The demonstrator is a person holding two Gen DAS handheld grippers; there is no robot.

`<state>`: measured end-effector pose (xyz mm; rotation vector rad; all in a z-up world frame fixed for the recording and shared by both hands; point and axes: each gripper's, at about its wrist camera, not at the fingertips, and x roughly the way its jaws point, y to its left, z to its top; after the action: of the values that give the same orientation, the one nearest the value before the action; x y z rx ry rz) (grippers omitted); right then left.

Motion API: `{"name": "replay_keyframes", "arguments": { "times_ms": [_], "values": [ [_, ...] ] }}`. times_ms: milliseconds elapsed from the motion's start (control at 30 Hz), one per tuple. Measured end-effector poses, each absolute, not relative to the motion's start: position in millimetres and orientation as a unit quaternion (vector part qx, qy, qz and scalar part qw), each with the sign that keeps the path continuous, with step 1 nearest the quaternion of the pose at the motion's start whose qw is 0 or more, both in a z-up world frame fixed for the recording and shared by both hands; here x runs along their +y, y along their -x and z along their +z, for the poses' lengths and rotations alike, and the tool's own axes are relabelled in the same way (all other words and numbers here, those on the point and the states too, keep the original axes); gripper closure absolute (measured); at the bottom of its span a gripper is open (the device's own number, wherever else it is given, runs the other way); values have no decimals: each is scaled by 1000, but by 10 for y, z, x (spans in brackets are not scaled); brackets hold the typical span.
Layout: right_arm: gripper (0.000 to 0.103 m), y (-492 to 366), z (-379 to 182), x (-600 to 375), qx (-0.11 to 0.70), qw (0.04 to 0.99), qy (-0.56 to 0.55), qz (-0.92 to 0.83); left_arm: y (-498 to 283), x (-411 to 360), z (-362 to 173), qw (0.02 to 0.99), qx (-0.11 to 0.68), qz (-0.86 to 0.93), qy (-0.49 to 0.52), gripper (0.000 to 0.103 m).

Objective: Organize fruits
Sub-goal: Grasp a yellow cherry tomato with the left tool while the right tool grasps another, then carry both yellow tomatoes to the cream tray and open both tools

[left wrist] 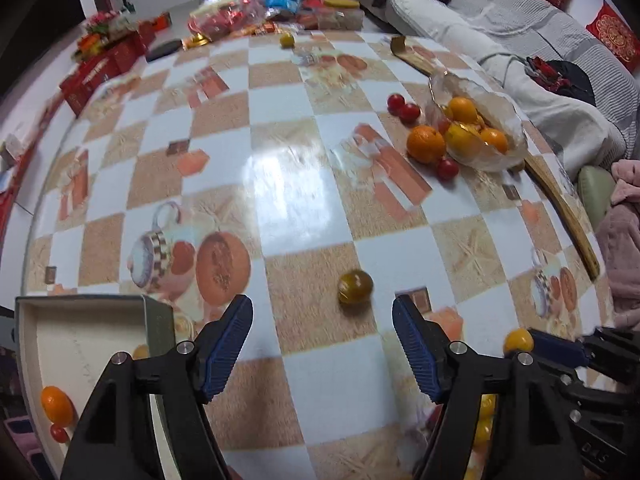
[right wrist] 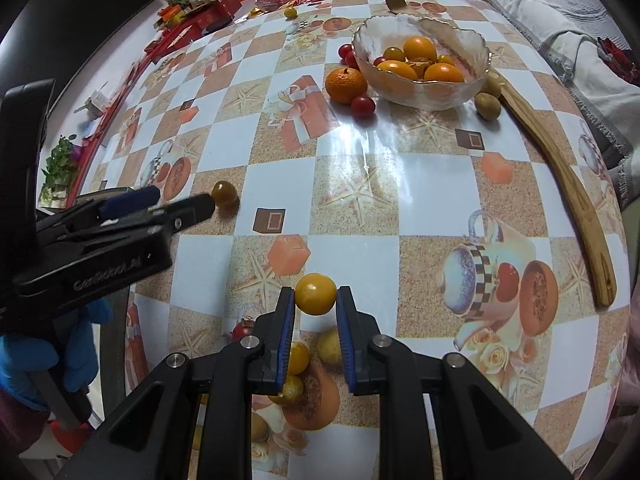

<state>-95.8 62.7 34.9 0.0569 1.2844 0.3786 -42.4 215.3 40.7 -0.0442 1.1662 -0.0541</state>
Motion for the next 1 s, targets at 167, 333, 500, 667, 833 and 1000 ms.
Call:
{"name": "replay_keyframes", "arguments": {
  "times_ms": [167, 333, 500, 667, 833, 1000],
  "values": [
    [80, 985, 352, 526, 598, 783, -34, 166, 274, 2085, 273, 825, 564, -23, 18, 30],
    [80, 981, 364, 452, 600, 783, -41, 160, 209, 1977, 149, 817, 576, -23, -2, 57],
    [80, 976, 369, 436, 600, 782, -42, 160, 227, 1955, 152, 820, 572, -34, -4, 76],
    [80, 980, 394, 465, 601, 782, -41, 162, 321, 2035, 293, 824, 565, -39, 17, 76],
    [80, 990, 446, 567, 598, 782, -35, 170, 496, 2162, 524, 833, 551, -38, 26, 76],
    [80, 997, 494, 729, 595, 782, -27, 182, 666, 2349, 667, 837, 545, -27, 36, 76]
  ]
}}
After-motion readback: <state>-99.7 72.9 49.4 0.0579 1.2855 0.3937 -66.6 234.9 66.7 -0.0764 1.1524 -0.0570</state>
